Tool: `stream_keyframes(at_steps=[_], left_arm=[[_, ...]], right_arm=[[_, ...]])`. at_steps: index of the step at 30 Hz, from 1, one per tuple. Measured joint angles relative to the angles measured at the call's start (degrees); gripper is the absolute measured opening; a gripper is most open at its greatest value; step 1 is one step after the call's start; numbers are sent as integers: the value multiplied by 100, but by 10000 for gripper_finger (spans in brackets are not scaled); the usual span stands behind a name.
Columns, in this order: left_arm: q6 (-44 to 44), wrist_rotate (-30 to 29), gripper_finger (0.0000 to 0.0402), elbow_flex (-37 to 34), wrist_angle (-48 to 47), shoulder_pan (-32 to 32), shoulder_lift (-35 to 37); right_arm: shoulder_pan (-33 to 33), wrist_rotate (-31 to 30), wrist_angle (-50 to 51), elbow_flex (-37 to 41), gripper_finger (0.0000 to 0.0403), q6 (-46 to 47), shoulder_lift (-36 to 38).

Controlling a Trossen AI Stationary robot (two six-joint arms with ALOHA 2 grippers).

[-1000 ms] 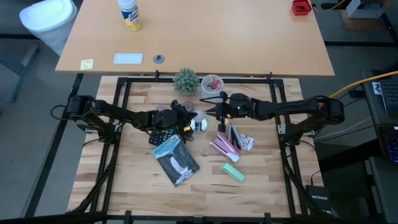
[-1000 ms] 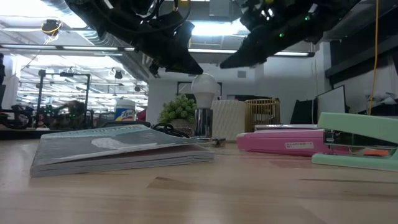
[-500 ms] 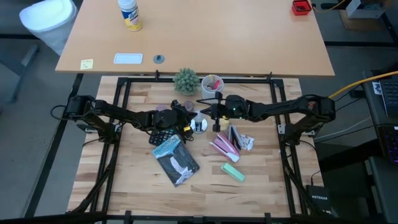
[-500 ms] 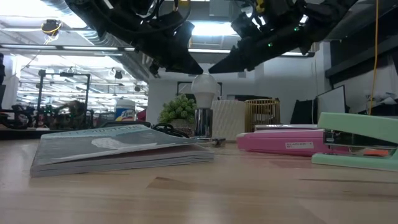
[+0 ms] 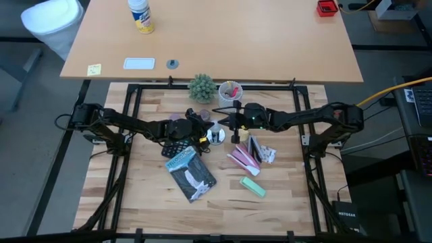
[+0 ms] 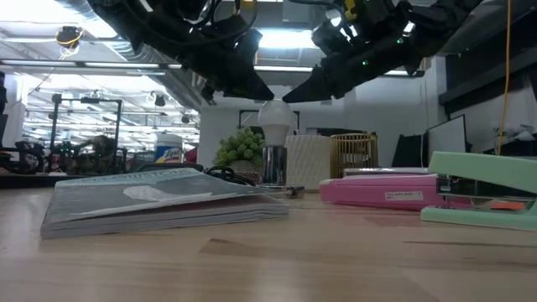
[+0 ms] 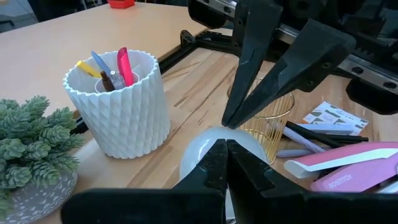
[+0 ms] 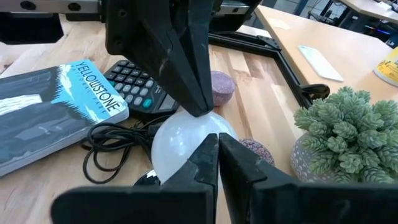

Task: Screw lightbulb
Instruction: Insert the lightbulb into the lamp

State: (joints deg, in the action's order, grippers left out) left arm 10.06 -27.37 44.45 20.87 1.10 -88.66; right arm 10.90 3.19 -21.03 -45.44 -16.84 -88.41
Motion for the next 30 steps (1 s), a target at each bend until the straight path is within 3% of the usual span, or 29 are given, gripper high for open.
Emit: stream_keyframes(at_steps=[20,30], left_arm=[[-435,37,0,-17,501,-292,156],[20,19,0,-9,-82,-669,109]], right_arm=[[0,44,30,-5,21,4,-32],[0,59,39,1,21,4,-34]])
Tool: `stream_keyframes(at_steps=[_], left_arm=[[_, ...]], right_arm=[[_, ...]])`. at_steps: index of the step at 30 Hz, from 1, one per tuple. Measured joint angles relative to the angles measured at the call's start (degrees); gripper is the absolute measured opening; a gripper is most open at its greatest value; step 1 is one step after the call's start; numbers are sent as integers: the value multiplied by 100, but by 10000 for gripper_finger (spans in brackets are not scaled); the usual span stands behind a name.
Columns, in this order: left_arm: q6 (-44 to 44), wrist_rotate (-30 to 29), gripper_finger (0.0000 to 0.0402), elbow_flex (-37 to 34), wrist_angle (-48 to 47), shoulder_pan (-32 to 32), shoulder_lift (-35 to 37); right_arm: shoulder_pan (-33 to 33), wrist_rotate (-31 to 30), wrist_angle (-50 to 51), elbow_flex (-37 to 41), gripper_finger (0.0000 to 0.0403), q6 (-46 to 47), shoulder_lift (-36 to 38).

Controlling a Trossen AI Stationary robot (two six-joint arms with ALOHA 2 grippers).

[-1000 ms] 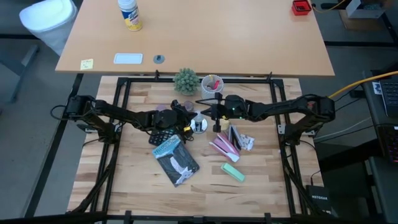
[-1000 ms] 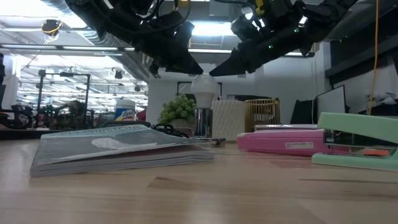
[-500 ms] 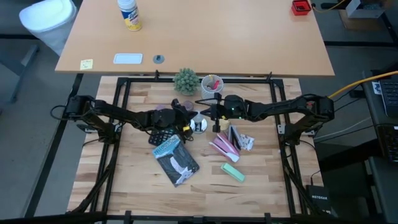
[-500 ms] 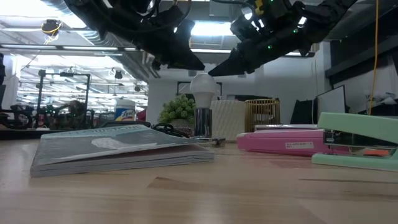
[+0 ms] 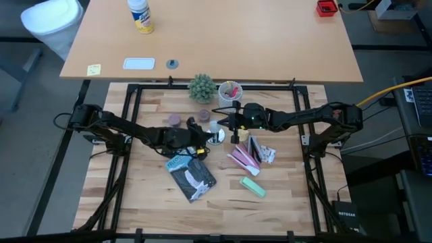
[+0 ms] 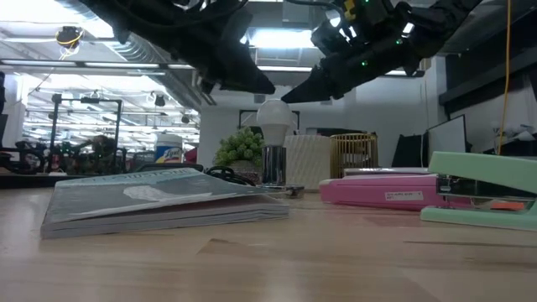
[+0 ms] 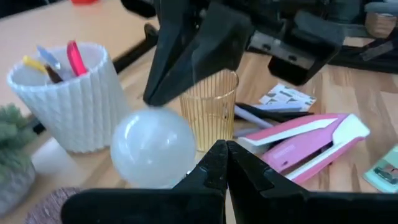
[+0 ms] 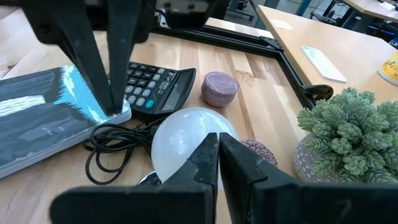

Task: Screw lightbulb
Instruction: Insert the lightbulb into the lamp

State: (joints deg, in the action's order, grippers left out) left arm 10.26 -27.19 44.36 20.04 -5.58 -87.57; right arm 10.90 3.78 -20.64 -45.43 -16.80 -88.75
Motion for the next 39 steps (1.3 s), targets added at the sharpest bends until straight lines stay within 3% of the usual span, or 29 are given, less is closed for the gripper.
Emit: stream_keyframes(at_steps=[9,19,39], left_arm=[[235,-437,0,4,-24,55,-368],[173,-1305,0,4,-28,-77,-371],[302,-2433,0,9,-158,-45,-369]], right_arm=[[0,176,9,2,21,0,-2],[0,178,26,7,21,-1,-4],[-7,650,168,39,21,0,-46]])
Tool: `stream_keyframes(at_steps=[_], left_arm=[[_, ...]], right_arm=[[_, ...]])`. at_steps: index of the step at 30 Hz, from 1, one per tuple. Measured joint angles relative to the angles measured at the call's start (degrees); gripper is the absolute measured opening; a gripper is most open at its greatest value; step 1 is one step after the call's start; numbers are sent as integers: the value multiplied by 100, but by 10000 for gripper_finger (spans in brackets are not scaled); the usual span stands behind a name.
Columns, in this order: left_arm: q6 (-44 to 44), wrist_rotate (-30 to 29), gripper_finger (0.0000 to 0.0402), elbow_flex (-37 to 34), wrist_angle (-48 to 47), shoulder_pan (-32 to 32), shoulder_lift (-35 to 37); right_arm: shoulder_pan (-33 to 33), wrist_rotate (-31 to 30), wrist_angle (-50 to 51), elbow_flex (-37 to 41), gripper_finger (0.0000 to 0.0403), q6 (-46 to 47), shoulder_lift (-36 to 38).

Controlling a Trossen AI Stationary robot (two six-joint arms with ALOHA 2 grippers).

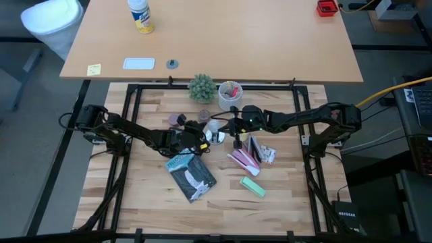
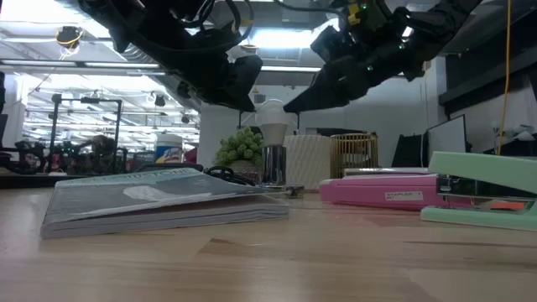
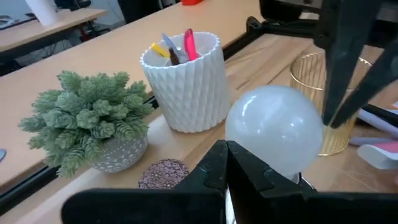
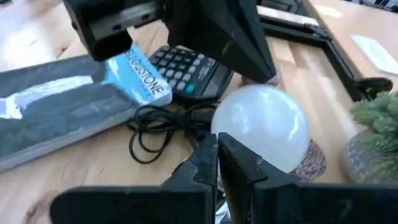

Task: Screw lightbulb
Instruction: Insert the lightbulb into the lamp

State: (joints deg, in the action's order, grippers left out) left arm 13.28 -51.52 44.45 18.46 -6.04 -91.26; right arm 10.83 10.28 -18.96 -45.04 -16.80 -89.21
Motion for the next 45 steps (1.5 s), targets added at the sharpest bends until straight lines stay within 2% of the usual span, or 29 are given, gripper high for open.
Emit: stream_keyframes(at_steps=[7,18,22,27,34,45], left_arm=[[-175,-404,0,2,59,-146,2],[-175,-423,0,2,57,-219,2],[-175,-412,0,2,59,-354,2],[-173,-37,0,2,60,-599,2],[8,911,0,2,208,-518,4],[165,957,0,2,188,-208,4]], right_arm=[[2,-10,-92,-7,21,0,11],[2,-22,159,-20,21,-4,416],[4,-326,19,-28,21,-18,472],[7,-957,-133,-33,21,-289,402],[104,-1029,-503,-33,21,-321,9],[195,-1063,-493,-33,21,-310,-149]])
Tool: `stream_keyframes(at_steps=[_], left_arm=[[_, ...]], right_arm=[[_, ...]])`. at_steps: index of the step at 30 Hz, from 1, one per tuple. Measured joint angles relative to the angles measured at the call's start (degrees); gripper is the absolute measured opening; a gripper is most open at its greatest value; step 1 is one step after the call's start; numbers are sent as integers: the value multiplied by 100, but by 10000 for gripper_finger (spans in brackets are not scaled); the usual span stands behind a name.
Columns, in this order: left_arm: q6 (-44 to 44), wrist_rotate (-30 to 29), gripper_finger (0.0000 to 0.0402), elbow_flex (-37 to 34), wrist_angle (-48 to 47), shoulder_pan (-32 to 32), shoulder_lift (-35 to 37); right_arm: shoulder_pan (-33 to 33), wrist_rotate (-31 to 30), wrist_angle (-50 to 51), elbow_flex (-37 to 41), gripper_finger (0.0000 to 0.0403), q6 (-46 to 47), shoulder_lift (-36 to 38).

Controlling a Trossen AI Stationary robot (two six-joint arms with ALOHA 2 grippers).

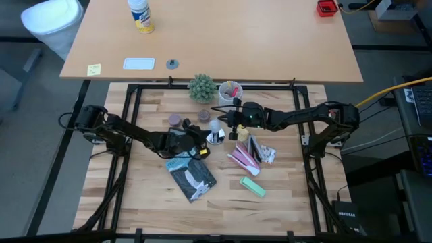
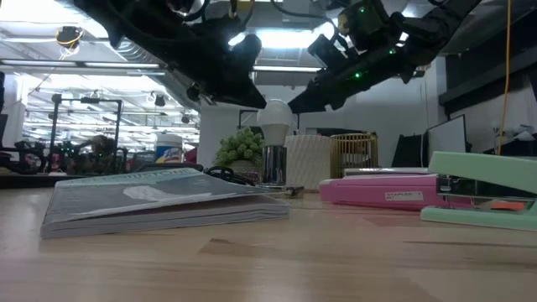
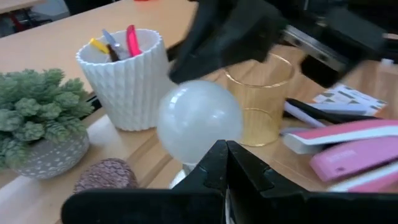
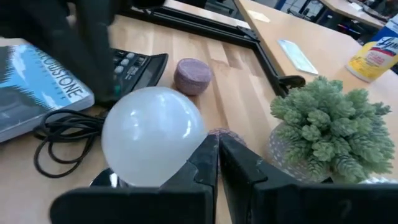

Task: Screw lightbulb
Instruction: Insert the lightbulb into the lamp

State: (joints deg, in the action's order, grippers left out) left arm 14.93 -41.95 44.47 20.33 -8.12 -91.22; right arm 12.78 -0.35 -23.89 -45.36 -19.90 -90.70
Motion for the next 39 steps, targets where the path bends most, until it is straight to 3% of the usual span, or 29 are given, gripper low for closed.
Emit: stream_keyframes(at_steps=[18,28,33,39], left_arm=[[88,-286,0,0,-198,281,4],[119,-194,0,0,-175,455,2],[47,-201,0,0,-191,459,-4],[-282,-1158,0,0,-175,332,54]], right_arm=[[10,669,710,-4,20,59,15],[-25,1864,780,7,20,224,-7],[-16,1955,749,7,20,340,-4],[-10,1927,800,7,20,337,145]])
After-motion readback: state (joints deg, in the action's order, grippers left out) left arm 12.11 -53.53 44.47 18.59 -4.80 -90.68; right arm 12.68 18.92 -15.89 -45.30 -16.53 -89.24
